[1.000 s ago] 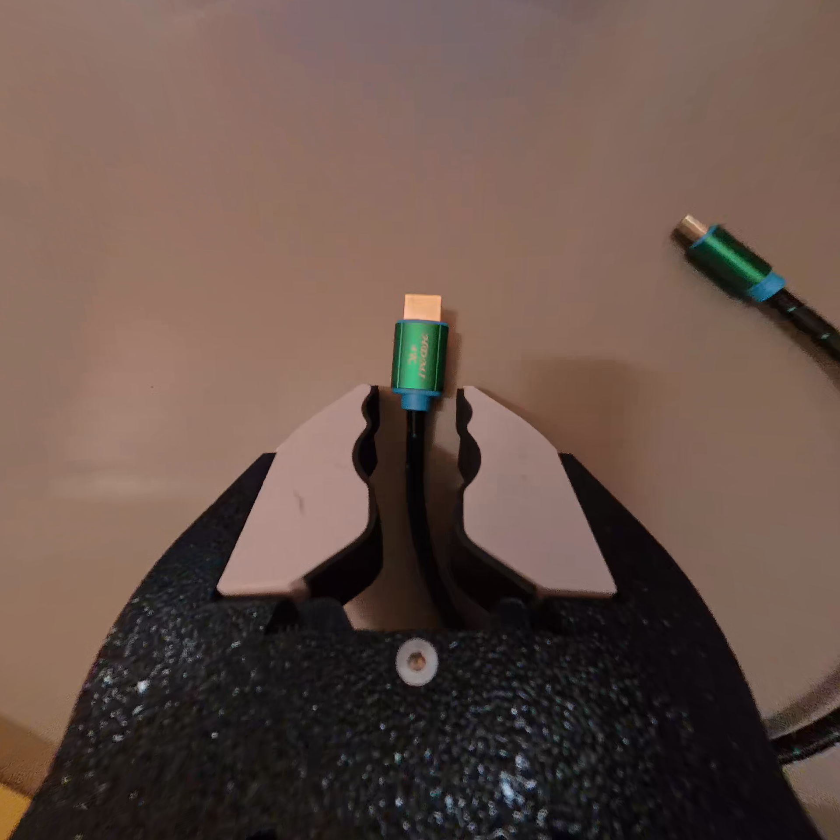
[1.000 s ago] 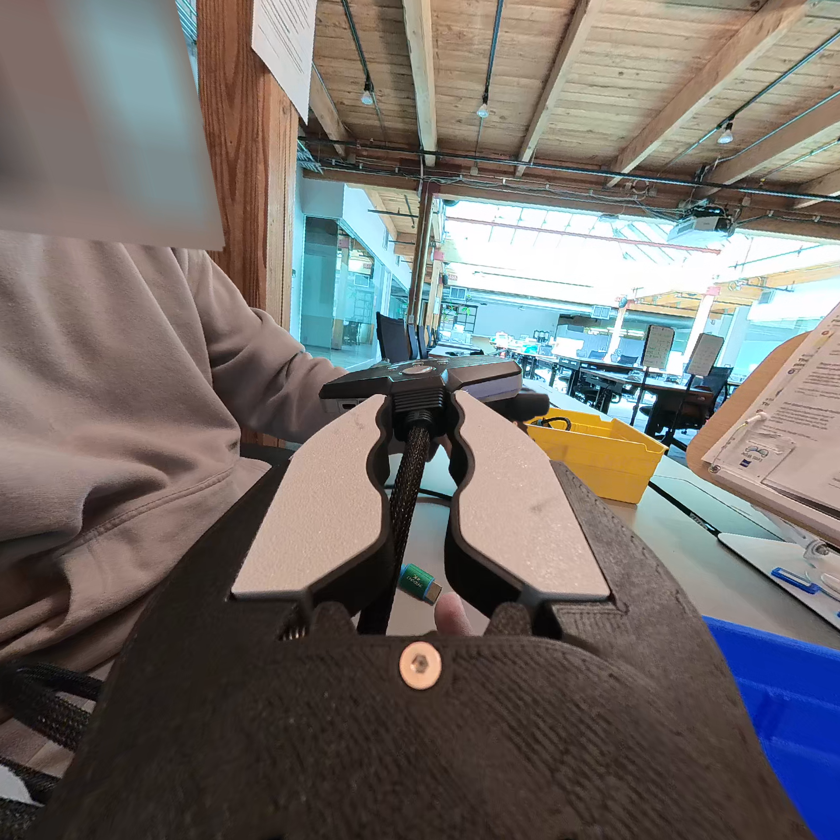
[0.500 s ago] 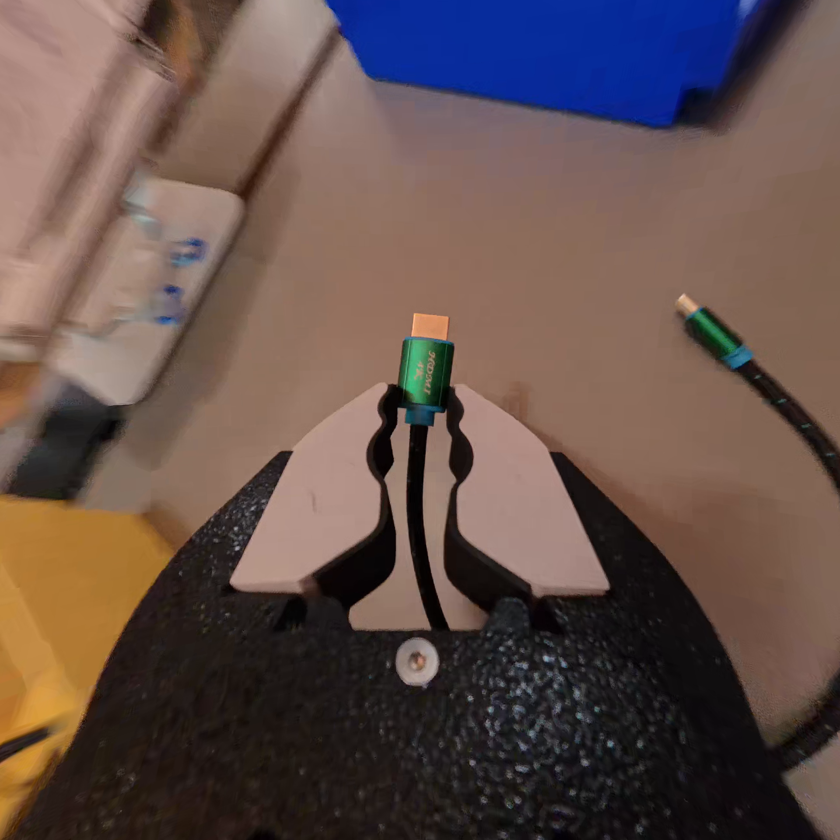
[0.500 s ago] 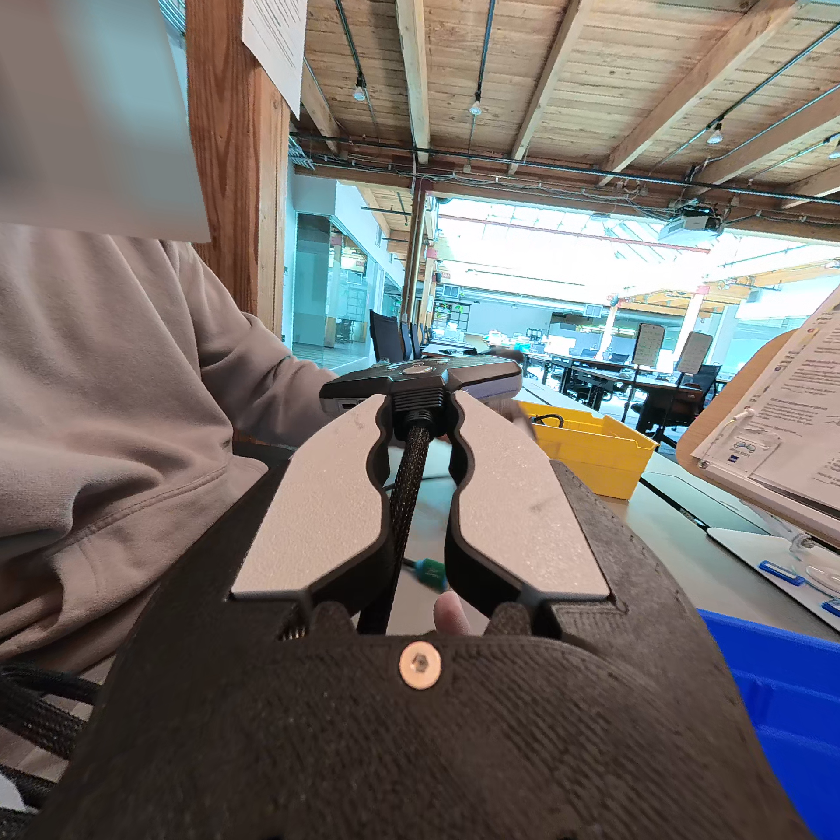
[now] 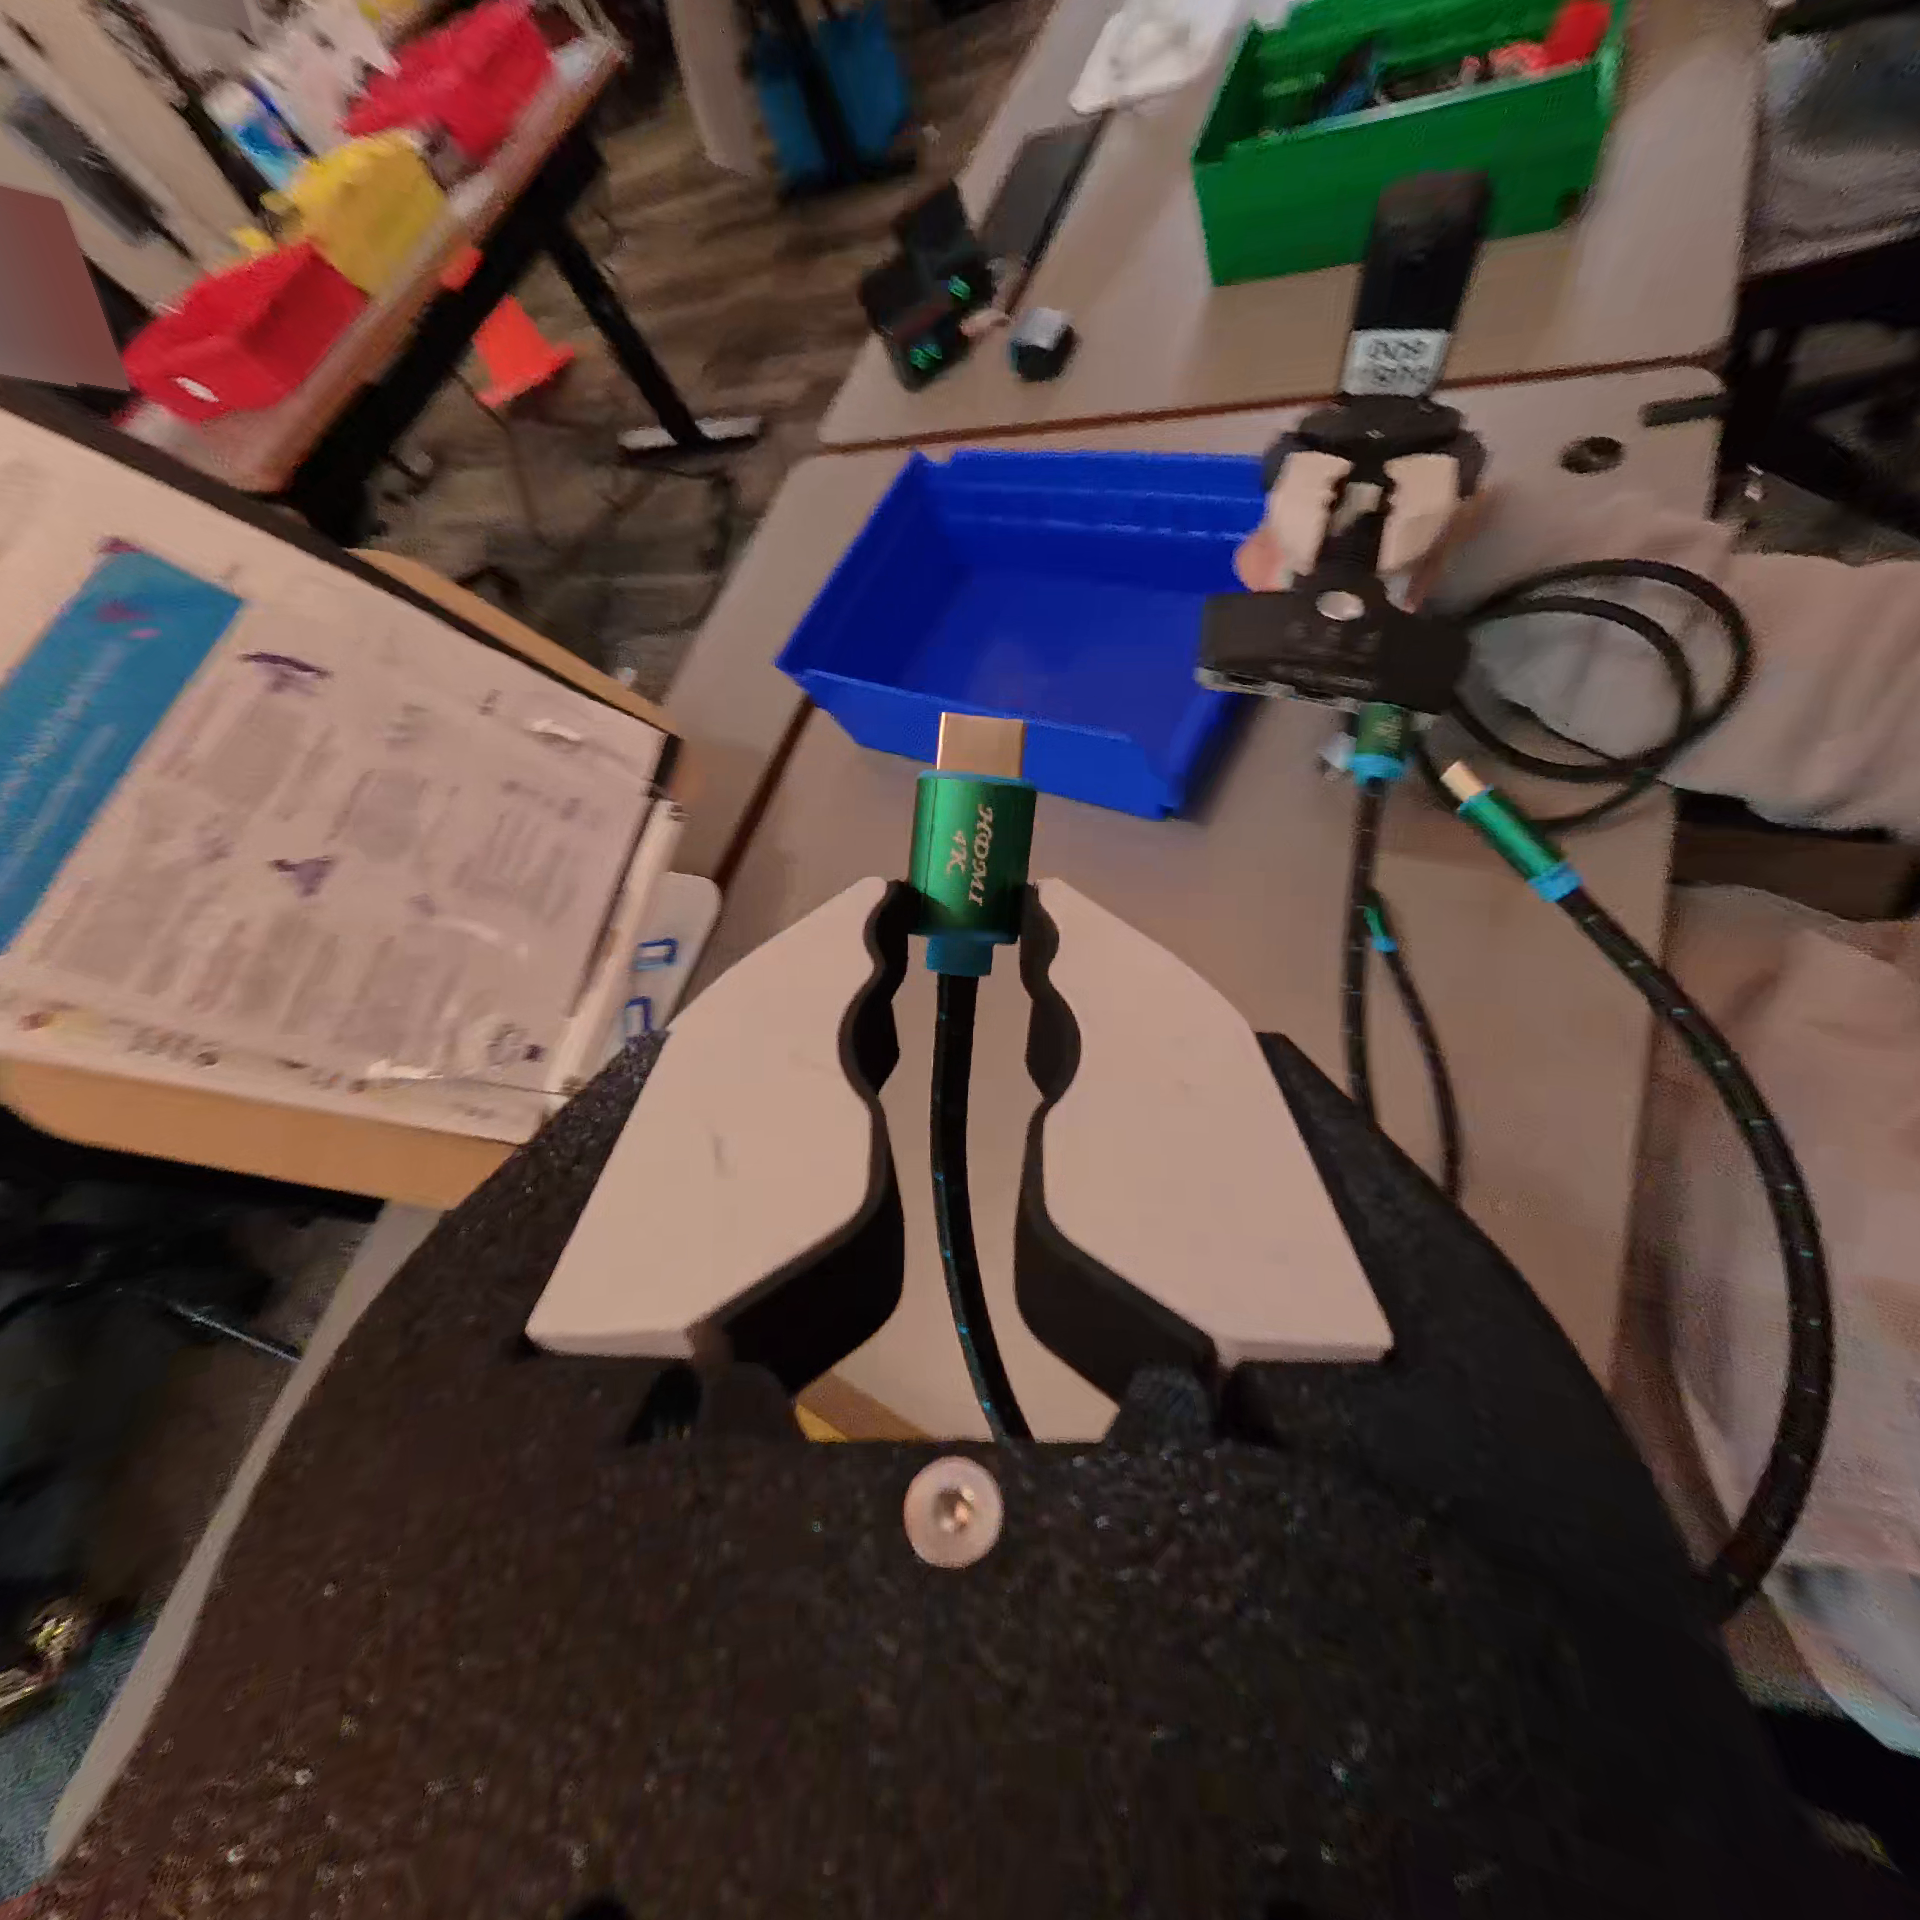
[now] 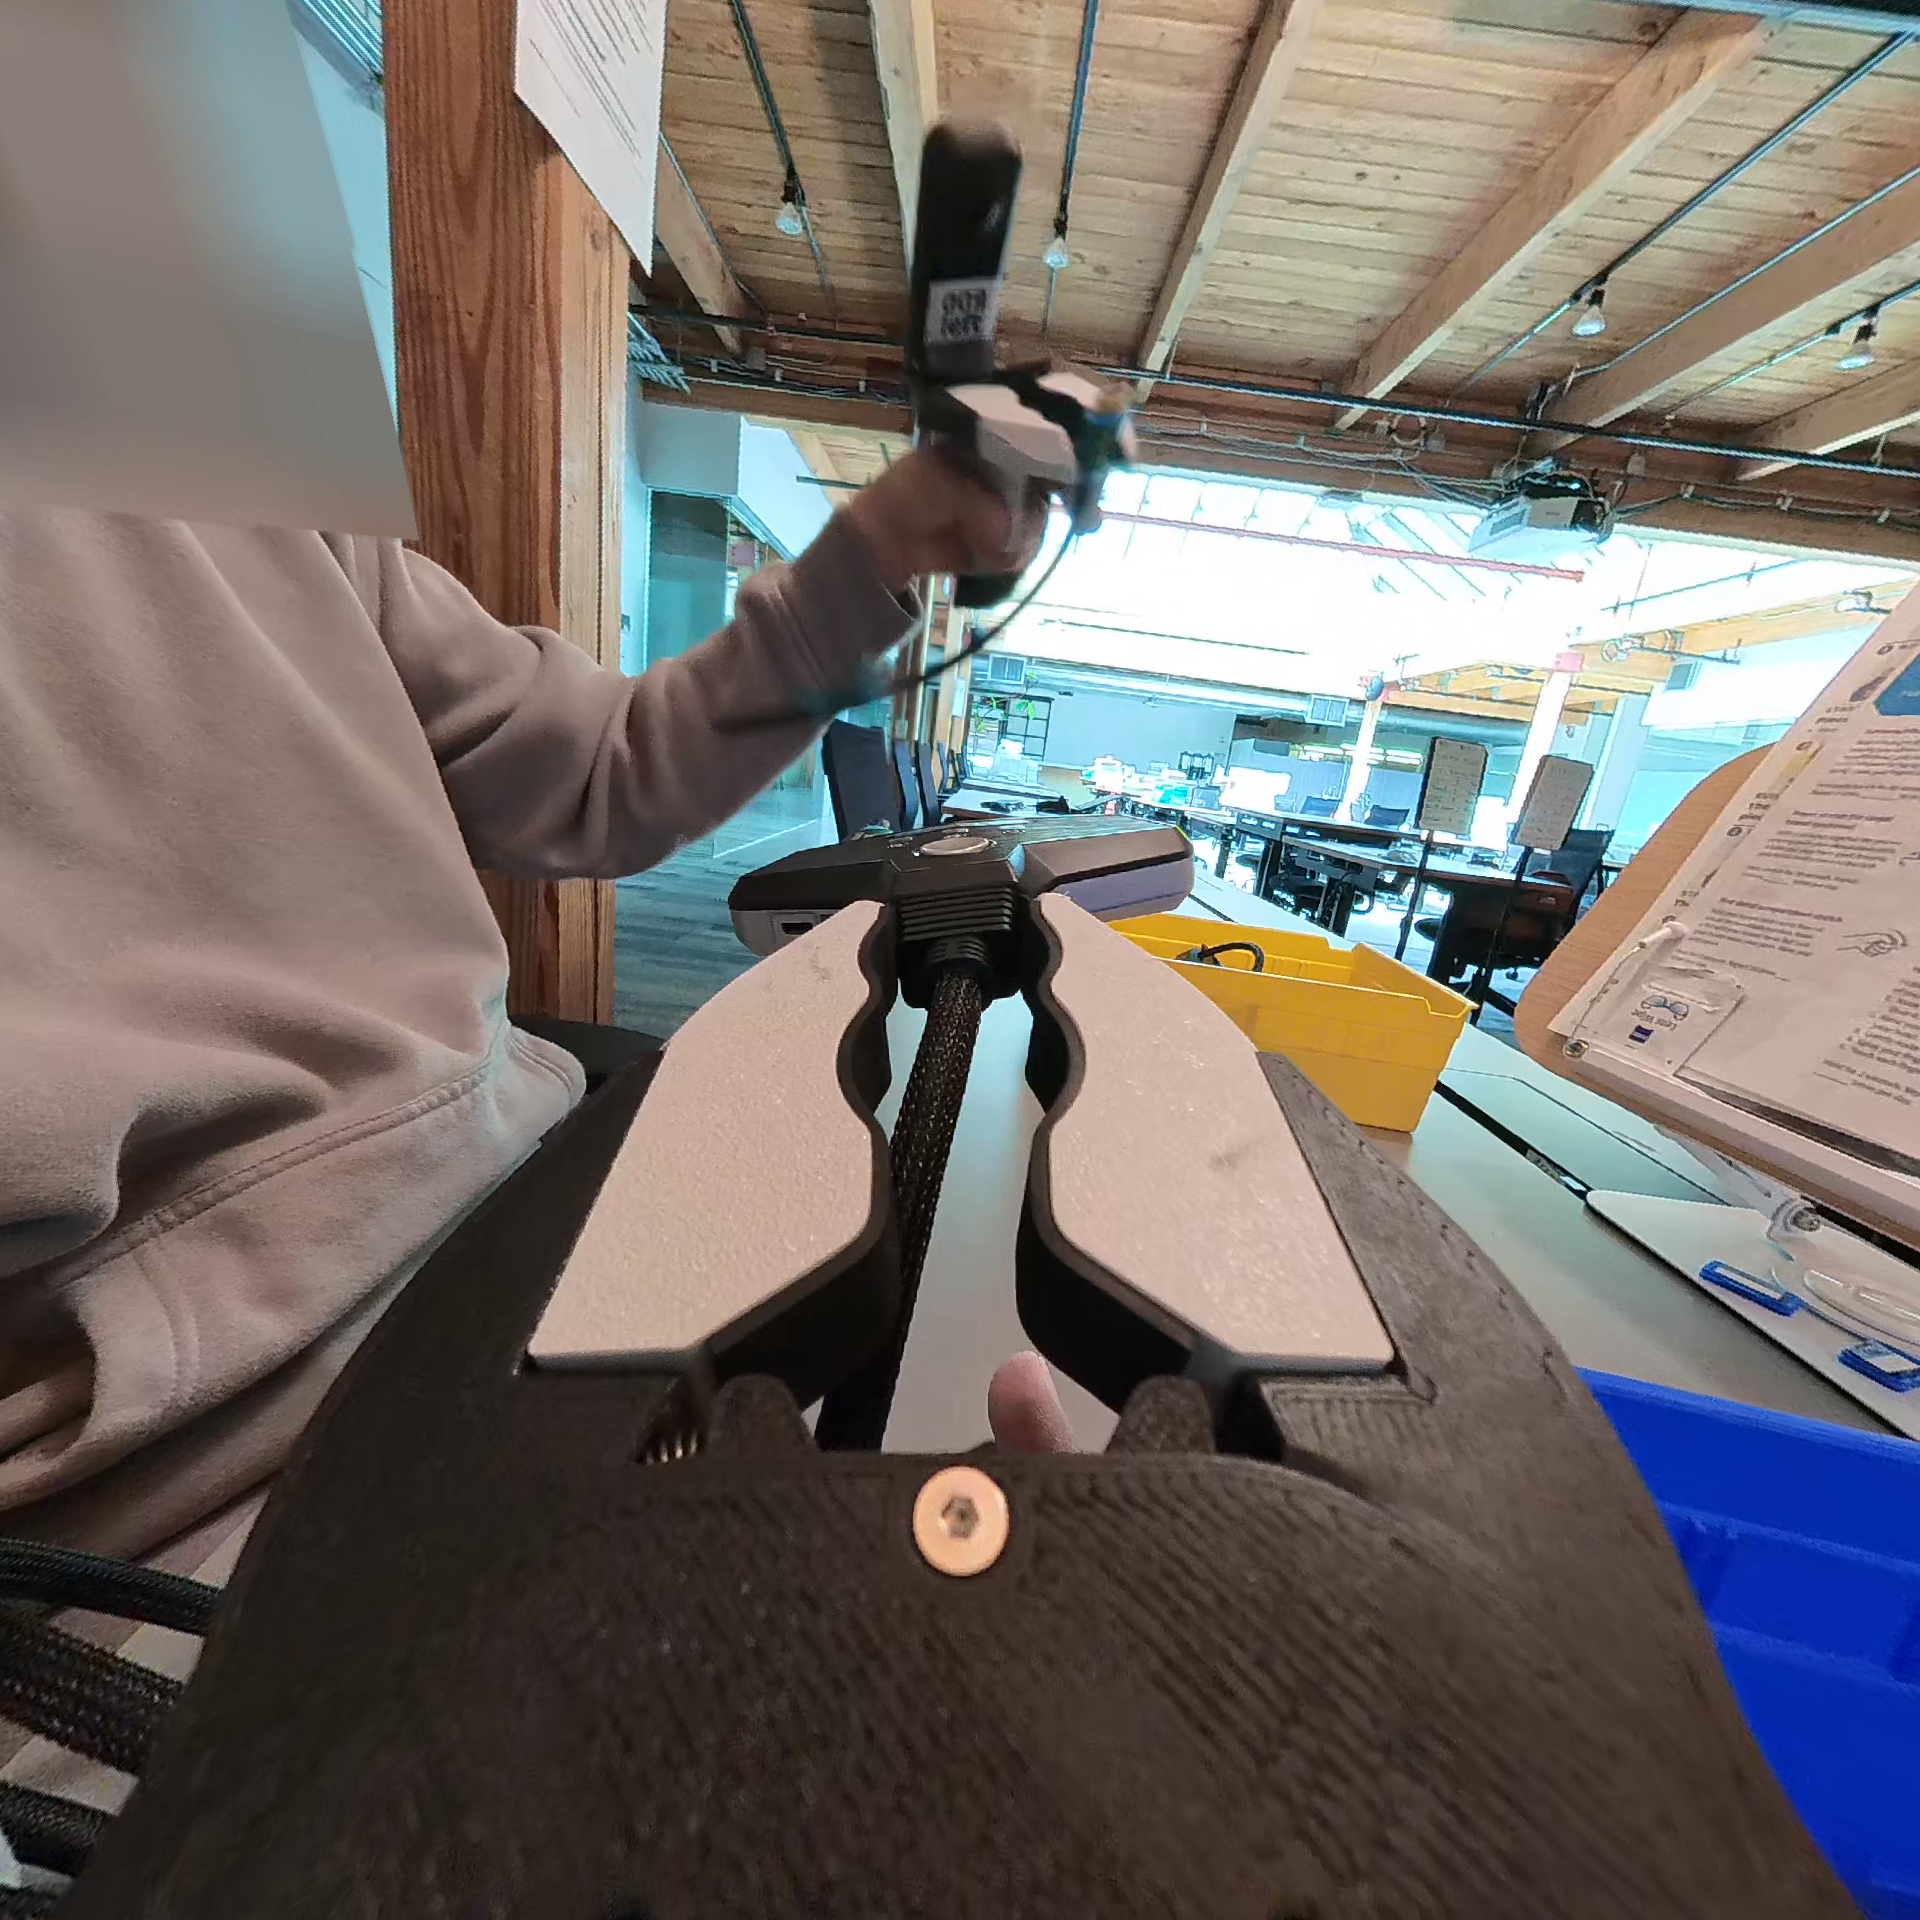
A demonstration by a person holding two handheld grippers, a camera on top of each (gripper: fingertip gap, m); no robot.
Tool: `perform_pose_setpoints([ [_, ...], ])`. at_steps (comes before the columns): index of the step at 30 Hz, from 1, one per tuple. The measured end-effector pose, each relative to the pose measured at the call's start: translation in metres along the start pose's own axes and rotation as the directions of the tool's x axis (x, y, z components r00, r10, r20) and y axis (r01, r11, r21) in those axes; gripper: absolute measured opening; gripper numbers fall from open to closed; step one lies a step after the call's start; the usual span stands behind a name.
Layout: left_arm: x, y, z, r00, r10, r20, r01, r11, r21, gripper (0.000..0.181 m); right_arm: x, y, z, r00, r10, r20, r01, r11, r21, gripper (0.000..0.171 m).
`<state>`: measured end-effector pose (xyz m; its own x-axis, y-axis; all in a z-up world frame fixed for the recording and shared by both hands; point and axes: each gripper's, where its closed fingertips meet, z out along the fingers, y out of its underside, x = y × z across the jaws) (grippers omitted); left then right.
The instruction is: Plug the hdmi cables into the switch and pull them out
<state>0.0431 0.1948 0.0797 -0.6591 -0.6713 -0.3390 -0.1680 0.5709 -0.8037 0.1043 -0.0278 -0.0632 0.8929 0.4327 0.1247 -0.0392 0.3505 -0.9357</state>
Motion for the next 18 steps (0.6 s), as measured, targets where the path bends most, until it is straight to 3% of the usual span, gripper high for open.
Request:
perform_pose_setpoints([
  [7,0.08,0.032,0.083,0.983,0.069,-0.169,-0.111,0.961,-0.253,0.021,-0.001,0.0,0.004,1.0,-0.004,0.006,0.004,1.0,-0.006,0.022],
  [12,0.103,0.052,0.13,0.976,0.125,-0.181,-0.188,0.898,-0.397,0.021,0.0,0.002,0.006,1.0,0.0,0.002,0.0,1.0,-0.017,0.022],
  [18,0.105,0.052,0.155,0.972,0.118,-0.202,-0.2,0.865,-0.461,0.021,-0.001,0.007,0.012,1.0,0.004,0.006,-0.004,0.999,-0.044,0.022],
])
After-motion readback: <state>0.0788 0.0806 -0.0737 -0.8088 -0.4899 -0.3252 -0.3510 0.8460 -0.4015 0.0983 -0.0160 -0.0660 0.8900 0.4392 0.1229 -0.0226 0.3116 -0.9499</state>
